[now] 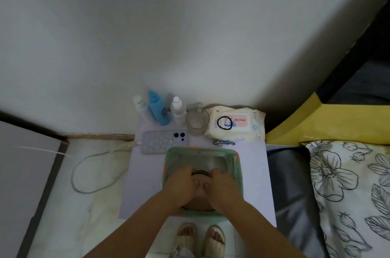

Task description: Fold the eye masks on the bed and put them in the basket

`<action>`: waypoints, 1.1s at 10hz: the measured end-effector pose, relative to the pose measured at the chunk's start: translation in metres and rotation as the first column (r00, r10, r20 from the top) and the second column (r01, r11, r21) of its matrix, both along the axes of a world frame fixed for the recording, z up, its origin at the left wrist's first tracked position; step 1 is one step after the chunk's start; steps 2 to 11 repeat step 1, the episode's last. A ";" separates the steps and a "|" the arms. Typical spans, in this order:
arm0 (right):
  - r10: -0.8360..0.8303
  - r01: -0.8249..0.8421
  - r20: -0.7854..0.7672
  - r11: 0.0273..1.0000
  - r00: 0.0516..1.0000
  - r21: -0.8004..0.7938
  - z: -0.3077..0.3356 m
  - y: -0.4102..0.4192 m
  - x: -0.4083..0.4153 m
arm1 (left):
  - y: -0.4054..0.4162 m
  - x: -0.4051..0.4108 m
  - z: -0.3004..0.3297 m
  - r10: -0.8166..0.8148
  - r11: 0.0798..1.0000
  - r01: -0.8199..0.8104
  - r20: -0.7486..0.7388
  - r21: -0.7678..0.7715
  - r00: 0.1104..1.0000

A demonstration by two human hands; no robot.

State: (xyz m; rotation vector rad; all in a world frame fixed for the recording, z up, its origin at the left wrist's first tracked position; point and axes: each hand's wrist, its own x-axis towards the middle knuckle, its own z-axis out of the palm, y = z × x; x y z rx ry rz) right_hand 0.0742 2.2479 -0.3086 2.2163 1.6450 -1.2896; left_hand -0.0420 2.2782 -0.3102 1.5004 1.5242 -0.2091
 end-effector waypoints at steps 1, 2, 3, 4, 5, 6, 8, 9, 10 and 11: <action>0.059 -0.060 -0.011 0.998 0.998 -0.036 0.023 -0.002 0.002 | -0.006 -0.002 0.023 -0.001 1.000 0.001 -0.017 0.012 1.000; 0.059 -0.060 -0.011 0.998 0.998 -0.036 0.023 -0.002 0.002 | -0.006 -0.002 0.023 -0.001 1.000 0.001 -0.017 0.012 1.000; 0.059 -0.060 -0.011 0.998 0.998 -0.036 0.023 -0.002 0.002 | -0.006 -0.002 0.023 -0.001 1.000 0.001 -0.017 0.012 1.000; 0.059 -0.060 -0.011 0.998 0.998 -0.036 0.023 -0.002 0.002 | -0.006 -0.002 0.023 -0.001 1.000 0.001 -0.017 0.012 1.000; 0.059 -0.060 -0.011 0.998 0.998 -0.036 0.023 -0.002 0.002 | -0.006 -0.002 0.023 -0.001 1.000 0.001 -0.017 0.012 1.000; 0.059 -0.060 -0.011 0.998 0.998 -0.036 0.023 -0.002 0.002 | -0.006 -0.002 0.023 -0.001 1.000 0.001 -0.017 0.012 1.000; 0.059 -0.060 -0.011 0.998 0.998 -0.036 0.023 -0.002 0.002 | -0.006 -0.002 0.023 -0.001 1.000 0.001 -0.017 0.012 1.000; 0.059 -0.060 -0.011 0.998 0.998 -0.036 0.023 -0.002 0.002 | -0.006 -0.002 0.023 -0.001 1.000 0.001 -0.017 0.012 1.000; 0.059 -0.060 -0.011 0.998 0.998 -0.036 0.023 -0.002 0.002 | -0.006 -0.002 0.023 -0.001 1.000 0.001 -0.017 0.012 1.000; 0.059 -0.060 -0.011 0.998 0.998 -0.036 0.023 -0.002 0.002 | -0.006 -0.002 0.023 -0.001 1.000 0.001 -0.017 0.012 1.000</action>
